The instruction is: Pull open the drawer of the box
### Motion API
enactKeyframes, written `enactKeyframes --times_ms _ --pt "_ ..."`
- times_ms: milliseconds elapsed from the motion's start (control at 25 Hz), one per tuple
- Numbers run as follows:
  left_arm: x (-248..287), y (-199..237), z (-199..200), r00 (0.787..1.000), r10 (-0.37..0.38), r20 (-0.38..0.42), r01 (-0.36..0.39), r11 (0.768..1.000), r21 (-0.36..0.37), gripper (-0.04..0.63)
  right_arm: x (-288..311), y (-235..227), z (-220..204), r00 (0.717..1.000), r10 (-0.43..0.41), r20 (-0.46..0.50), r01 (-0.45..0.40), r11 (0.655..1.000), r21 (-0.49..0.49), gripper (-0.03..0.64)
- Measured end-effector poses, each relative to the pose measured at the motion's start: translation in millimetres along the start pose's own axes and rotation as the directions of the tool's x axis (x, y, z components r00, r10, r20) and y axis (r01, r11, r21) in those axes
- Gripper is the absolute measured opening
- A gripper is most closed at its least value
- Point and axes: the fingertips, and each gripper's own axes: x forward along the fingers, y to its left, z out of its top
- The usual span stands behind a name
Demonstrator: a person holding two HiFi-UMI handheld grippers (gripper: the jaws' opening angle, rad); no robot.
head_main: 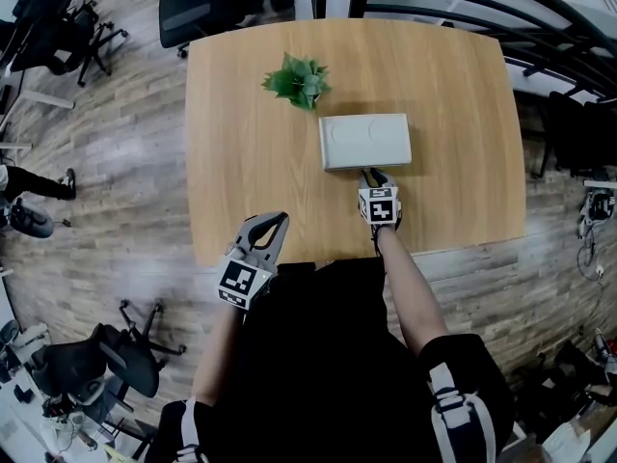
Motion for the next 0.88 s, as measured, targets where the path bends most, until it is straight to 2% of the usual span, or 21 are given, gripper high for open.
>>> enactKeyframes --times_ms 880 --pt "-12 0 3 1.000 -0.005 0.021 0.004 1.000 0.007 0.023 -5 3 0 0.999 -0.038 -0.009 0.038 0.999 -0.016 0.081"
